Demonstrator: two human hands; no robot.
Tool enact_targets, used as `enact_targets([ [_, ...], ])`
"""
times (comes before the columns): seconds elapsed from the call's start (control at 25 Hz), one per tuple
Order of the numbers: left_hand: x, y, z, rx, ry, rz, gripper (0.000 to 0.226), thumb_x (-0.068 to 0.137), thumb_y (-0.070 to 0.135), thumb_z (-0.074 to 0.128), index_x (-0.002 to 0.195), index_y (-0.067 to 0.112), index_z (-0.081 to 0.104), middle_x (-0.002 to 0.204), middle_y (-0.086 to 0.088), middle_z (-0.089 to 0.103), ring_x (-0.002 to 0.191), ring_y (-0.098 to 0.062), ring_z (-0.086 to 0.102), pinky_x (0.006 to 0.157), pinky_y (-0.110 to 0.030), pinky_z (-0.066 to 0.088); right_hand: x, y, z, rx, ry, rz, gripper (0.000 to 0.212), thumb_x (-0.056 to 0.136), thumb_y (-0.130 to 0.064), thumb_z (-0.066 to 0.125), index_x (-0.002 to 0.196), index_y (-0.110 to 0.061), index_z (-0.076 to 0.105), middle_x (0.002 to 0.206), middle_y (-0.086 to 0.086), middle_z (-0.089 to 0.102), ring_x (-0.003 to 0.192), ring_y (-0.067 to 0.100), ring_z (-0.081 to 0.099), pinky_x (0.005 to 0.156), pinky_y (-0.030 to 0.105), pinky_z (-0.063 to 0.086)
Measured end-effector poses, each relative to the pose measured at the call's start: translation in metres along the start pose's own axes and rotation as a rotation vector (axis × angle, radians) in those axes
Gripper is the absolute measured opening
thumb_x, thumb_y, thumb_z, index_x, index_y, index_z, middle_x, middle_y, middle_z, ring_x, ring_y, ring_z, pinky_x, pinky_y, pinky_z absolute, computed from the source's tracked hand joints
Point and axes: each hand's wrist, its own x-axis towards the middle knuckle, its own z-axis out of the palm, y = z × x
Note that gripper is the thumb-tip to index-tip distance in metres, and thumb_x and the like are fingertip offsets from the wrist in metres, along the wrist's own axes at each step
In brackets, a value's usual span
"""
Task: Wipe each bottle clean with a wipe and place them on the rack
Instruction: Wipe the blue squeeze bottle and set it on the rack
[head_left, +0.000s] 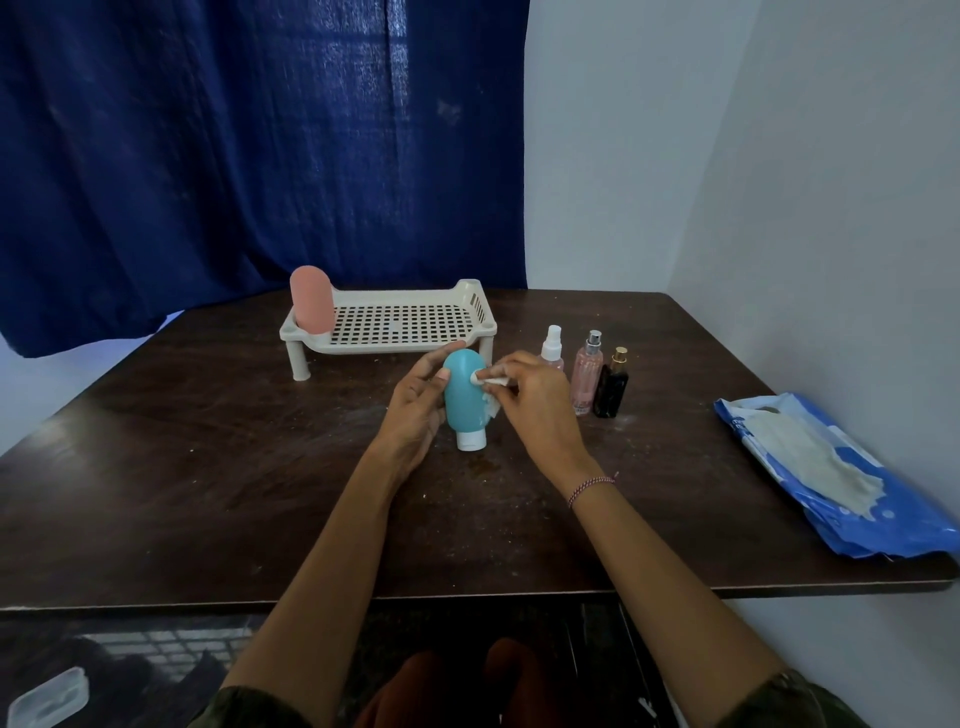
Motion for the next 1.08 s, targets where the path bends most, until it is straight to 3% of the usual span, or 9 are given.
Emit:
enact_targets([
  [0.24, 0.0, 0.0, 0.001, -0.001, 0.033, 0.002, 0.029, 0.096, 0.009, 0.044, 0.12, 0.02, 0.055, 0.124, -0.001, 0.06, 0.109, -0.013, 0.062, 0.085, -0.028, 0.054, -0.013, 0.001, 0.005, 0.003, -0.003, 0.015, 0.018, 0.08, -0.008, 0.07, 0.098, -0.004, 0.071, 0.097, 0.006, 0.067, 0.085, 0.005, 0.06, 0.078, 0.006, 0.045],
  [0.52, 0.003, -0.004, 0.0, 0.006, 0.091, -0.008, 0.03, 0.097, 0.009, 0.042, 0.126, 0.014, 0.05, 0.138, -0.019, 0.048, 0.125, -0.034, 0.05, 0.102, -0.05, 0.043, -0.031, 0.002, 0.009, -0.02, -0.078, 0.054, 0.017, 0.081, -0.009, 0.07, 0.097, -0.006, 0.072, 0.096, 0.003, 0.066, 0.081, 0.002, 0.058, 0.078, 0.008, 0.047],
  [0.76, -0.001, -0.001, 0.003, 0.02, 0.081, 0.032, 0.03, 0.098, 0.007, 0.04, 0.127, 0.008, 0.046, 0.131, -0.019, 0.052, 0.112, -0.027, 0.057, 0.089, -0.037, 0.052, -0.011, -0.001, 0.006, 0.043, -0.026, 0.06, 0.014, 0.08, -0.005, 0.07, 0.095, -0.005, 0.072, 0.096, 0.004, 0.066, 0.083, 0.007, 0.06, 0.078, 0.014, 0.051],
  [0.92, 0.0, -0.003, 0.002, 0.008, 0.104, 0.013, 0.031, 0.098, 0.006, 0.04, 0.128, 0.006, 0.046, 0.135, -0.024, 0.048, 0.122, -0.039, 0.05, 0.1, -0.051, 0.044, -0.021, 0.0, 0.007, -0.015, -0.071, 0.032, 0.015, 0.079, -0.01, 0.072, 0.092, -0.005, 0.072, 0.093, 0.004, 0.066, 0.078, 0.006, 0.059, 0.074, 0.013, 0.051],
  [1.08, 0.0, -0.003, 0.002, 0.021, 0.103, 0.009, 0.031, 0.098, 0.007, 0.042, 0.128, 0.007, 0.047, 0.137, -0.022, 0.048, 0.125, -0.038, 0.049, 0.103, -0.051, 0.042, -0.036, 0.003, 0.007, -0.044, -0.162, 0.057, 0.016, 0.078, -0.013, 0.072, 0.094, -0.009, 0.072, 0.095, 0.002, 0.066, 0.078, 0.002, 0.056, 0.076, 0.01, 0.047],
])
